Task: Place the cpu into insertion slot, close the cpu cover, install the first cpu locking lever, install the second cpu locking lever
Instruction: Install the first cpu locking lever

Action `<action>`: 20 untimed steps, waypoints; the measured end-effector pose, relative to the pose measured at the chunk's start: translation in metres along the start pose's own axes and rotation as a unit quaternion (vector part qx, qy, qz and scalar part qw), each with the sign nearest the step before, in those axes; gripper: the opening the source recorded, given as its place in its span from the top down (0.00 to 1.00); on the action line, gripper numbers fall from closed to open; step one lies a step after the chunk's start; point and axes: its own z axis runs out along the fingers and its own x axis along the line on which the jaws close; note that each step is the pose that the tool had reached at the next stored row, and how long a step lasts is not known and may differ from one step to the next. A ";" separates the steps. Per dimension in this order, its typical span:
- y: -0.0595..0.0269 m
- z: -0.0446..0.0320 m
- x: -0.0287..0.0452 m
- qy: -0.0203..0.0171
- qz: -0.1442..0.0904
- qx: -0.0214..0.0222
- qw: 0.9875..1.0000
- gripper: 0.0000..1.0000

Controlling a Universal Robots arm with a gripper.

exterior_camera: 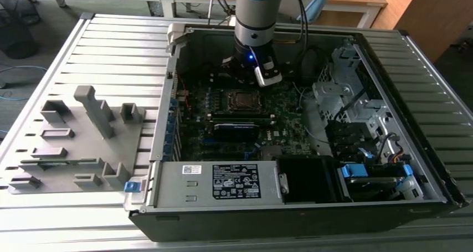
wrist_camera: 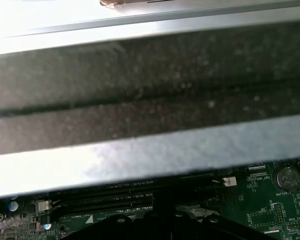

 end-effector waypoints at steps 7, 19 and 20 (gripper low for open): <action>0.0009 -0.0050 -0.0001 0.001 0.000 -0.006 1.000 0.90; 0.0012 -0.0051 0.0000 0.000 0.005 -0.007 1.000 0.90; 0.0012 -0.0051 0.0000 0.000 0.007 -0.007 1.000 0.90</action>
